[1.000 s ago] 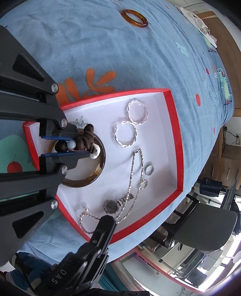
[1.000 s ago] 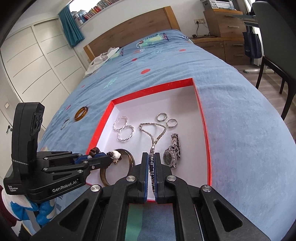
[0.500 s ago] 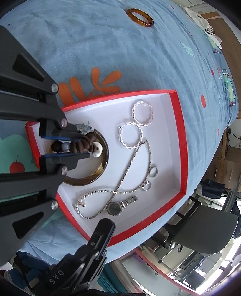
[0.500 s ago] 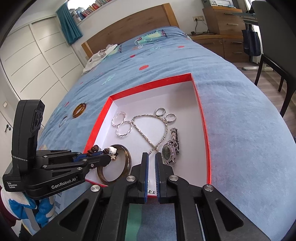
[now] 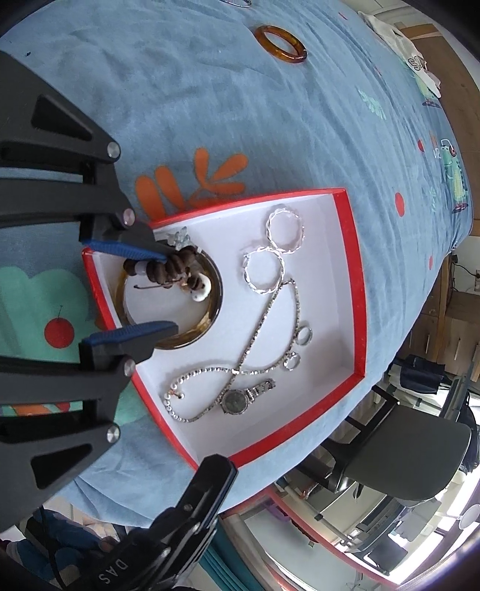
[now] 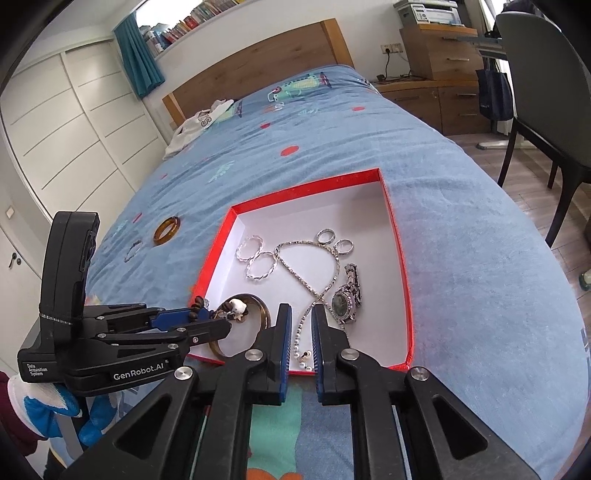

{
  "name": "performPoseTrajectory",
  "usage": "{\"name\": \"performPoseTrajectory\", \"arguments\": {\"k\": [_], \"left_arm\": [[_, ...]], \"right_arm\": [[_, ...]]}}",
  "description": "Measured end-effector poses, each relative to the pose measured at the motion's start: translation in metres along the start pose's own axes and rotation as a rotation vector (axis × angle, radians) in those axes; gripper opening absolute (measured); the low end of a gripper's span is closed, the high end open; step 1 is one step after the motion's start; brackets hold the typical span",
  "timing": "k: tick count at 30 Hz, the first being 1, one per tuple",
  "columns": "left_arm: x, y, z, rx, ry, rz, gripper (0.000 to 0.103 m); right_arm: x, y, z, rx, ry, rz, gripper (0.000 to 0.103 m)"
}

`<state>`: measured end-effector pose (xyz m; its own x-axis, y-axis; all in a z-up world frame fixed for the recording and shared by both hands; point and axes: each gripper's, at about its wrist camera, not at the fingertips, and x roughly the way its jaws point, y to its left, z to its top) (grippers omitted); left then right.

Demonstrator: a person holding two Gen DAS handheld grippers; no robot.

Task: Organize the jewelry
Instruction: 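Lower both tools into the box and open them to release bracelet and necklace, then lift both tools away from the box toward the silver and amber bangles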

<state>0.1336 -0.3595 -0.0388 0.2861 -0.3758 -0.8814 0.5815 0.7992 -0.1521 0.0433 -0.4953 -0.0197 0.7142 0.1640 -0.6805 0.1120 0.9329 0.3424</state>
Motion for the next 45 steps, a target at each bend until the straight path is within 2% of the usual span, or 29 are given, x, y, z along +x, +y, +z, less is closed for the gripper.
{"name": "performPoseTrajectory", "arguments": {"k": [20, 28, 36, 38, 41, 45], "left_arm": [[-0.087, 0.022, -0.032, -0.017, -0.124, -0.03, 0.036], [-0.129, 0.05, -0.06, -0.058, -0.221, 0.02, 0.036], [-0.164, 0.076, -0.086, -0.094, -0.231, 0.017, 0.036], [-0.173, 0.083, -0.093, -0.101, -0.244, 0.03, 0.036], [-0.185, 0.097, -0.106, -0.109, -0.261, 0.065, 0.036], [-0.202, 0.121, -0.125, -0.135, -0.283, 0.108, 0.036]], "right_arm": [[-0.054, 0.048, -0.006, -0.04, -0.067, -0.029, 0.022], [-0.072, 0.073, -0.011, -0.064, -0.093, -0.018, 0.03], [-0.088, 0.11, -0.016, -0.115, -0.109, -0.002, 0.031], [-0.093, 0.118, -0.018, -0.13, -0.113, 0.0, 0.032], [-0.099, 0.131, -0.02, -0.148, -0.123, 0.003, 0.04], [-0.105, 0.151, -0.021, -0.172, -0.134, 0.005, 0.04]]}}
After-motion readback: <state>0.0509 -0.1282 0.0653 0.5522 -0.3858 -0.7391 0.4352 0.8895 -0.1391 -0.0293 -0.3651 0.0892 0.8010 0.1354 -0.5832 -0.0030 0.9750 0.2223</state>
